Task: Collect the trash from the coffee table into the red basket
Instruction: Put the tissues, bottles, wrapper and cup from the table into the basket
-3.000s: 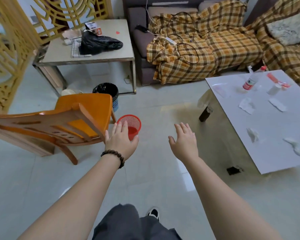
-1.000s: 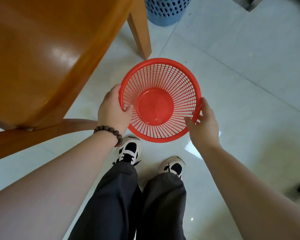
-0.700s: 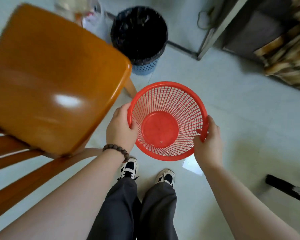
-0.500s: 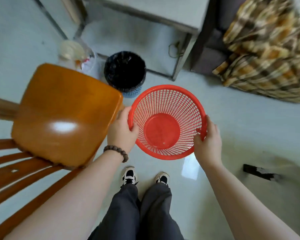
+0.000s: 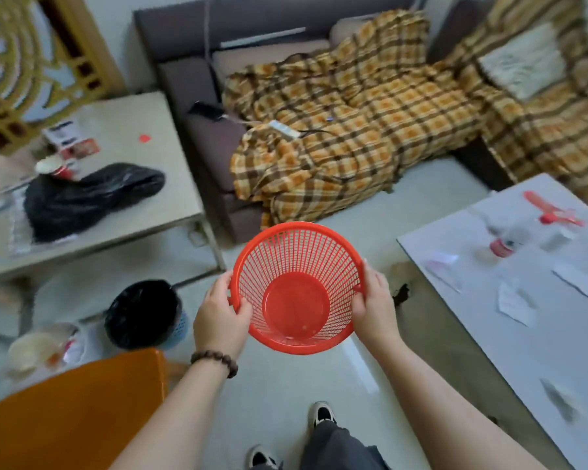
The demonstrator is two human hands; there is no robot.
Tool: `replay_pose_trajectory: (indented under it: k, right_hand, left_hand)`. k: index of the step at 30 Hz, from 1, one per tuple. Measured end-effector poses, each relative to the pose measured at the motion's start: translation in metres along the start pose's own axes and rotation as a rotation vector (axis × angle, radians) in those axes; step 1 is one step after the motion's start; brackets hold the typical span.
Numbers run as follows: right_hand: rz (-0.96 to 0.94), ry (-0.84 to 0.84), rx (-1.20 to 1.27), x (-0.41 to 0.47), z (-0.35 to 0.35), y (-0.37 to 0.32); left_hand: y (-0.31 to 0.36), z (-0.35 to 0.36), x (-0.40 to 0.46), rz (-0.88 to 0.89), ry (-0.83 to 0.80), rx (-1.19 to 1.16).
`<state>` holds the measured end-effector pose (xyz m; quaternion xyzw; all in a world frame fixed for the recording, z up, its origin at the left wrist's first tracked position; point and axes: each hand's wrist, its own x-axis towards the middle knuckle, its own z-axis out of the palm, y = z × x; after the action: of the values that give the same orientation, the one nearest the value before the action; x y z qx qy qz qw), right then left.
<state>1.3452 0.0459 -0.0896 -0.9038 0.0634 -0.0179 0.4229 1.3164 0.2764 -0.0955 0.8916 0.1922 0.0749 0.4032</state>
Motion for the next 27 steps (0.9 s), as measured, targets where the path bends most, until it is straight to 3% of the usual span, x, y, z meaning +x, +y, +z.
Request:
replay_pose_trajectory:
  k: [7,13,21,27]
  right_hand:
    - [0.185,0.220,0.004,-0.007,-0.072,0.054]
    - [0.203,0.352,0.052,0.032,-0.116,0.095]
    - [0.250,0.291,0.082,0.166,-0.172,0.177]
    - [0.197,0.230,0.126,0.242,-0.203,0.209]
  left_hand:
    - [0.078,0.068,0.013,0.215,-0.192,0.023]
    - [0.137,0.137,0.042,0.315,-0.287,0.032]
    - [0.215,0.261,0.101,0.339,-0.250,0.060]
    - [0.260,0.321,0.135,0.218,-0.260,0.138]
